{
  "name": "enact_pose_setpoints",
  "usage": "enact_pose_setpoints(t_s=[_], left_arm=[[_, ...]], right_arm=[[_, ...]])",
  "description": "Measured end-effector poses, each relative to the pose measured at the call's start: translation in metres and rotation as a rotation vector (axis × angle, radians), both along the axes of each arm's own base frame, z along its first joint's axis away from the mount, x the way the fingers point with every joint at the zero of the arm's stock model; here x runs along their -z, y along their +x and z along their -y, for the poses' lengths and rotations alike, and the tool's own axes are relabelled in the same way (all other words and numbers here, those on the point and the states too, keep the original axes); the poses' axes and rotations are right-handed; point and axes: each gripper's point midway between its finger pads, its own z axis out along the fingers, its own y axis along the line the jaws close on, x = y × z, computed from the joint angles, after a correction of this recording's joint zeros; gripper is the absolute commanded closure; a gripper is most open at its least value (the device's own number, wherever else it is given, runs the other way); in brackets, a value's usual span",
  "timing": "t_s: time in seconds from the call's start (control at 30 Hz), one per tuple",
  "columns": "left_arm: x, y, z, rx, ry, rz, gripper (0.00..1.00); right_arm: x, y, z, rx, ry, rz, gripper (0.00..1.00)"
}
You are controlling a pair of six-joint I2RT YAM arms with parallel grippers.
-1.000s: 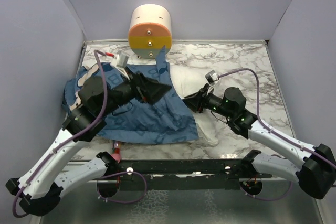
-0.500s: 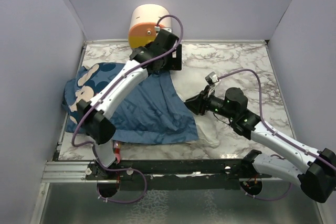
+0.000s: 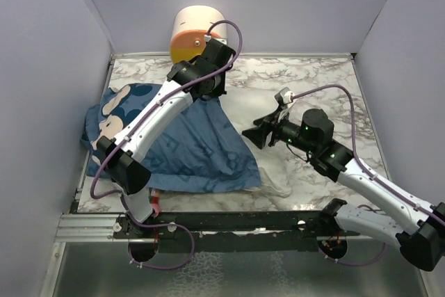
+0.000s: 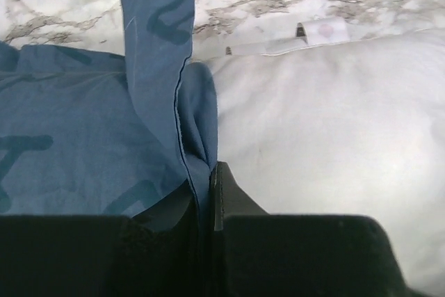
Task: Put the pillow into the pillowcase
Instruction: Stuff the pillow into the pillowcase.
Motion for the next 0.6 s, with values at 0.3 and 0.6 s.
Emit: enact_pose_setpoints(t_s=[0.3, 0.6], left_arm=[[-0.045, -0.035, 0.018, 0.219, -0.225, 0.093, 1.00], [-0.063, -0.056, 0.046, 0.366, -0.455, 0.151, 1.00]], right_arm=[[-0.072, 0.052, 0.019, 0.108, -0.077, 0.229, 0.00], [0.028, 0.071, 0.002, -0.132, -0.308, 0.094, 0.41]])
